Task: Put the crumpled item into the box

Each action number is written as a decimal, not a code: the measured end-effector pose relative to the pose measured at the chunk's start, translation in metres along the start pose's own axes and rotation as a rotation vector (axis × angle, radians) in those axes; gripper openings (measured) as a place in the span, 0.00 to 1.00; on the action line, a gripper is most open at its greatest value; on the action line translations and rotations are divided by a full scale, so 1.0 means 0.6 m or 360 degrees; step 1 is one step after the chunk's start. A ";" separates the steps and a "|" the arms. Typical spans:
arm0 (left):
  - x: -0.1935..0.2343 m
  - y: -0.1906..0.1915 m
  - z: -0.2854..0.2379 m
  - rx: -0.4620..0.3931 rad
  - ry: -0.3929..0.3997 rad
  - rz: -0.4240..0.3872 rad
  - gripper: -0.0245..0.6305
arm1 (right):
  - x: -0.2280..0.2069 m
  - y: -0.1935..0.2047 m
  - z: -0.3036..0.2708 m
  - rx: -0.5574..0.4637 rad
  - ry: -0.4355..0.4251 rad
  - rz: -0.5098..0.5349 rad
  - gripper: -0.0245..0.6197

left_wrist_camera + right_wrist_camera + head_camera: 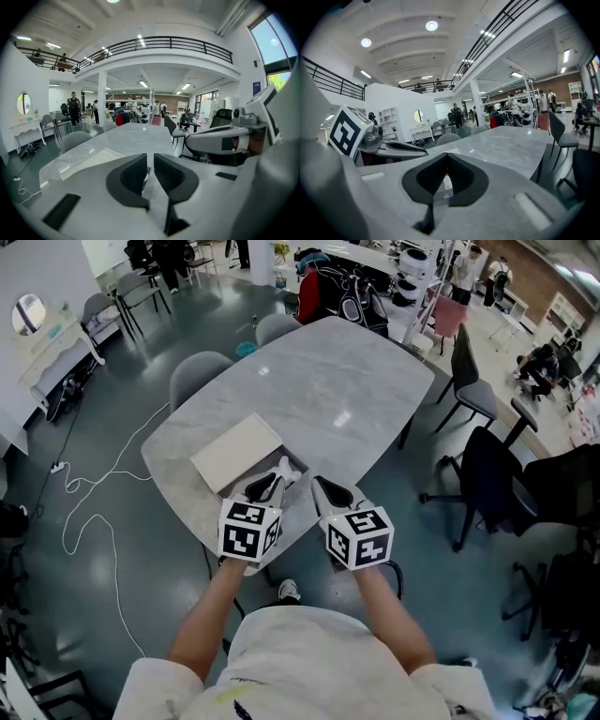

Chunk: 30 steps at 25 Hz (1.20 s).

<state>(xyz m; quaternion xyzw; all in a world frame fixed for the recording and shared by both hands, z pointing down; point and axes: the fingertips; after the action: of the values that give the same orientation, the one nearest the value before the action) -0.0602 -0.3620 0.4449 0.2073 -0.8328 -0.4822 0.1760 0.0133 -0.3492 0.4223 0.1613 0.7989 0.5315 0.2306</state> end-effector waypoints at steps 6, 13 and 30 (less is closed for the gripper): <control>-0.046 0.005 0.040 -0.0106 -0.0058 0.0023 0.09 | 0.008 0.012 0.055 -0.0032 -0.0038 0.0017 0.05; -0.082 0.036 0.077 -0.0114 -0.0091 0.0066 0.07 | 0.033 0.039 0.106 -0.0042 -0.0100 0.0025 0.05; -0.122 0.045 0.098 -0.0132 -0.0130 0.0063 0.07 | 0.036 0.048 0.148 -0.0065 -0.0124 0.0042 0.05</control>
<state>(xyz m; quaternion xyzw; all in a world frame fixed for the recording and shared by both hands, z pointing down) -0.0316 -0.2690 0.4340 0.1636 -0.8225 -0.5207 0.1598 0.0437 -0.2585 0.4153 0.1877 0.7761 0.5440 0.2578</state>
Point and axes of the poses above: the fingertips, and each gripper's own axes: z backward along the fingers, x to its left, y out of its underside, and after that the axes turned 4 degrees about y, right-handed
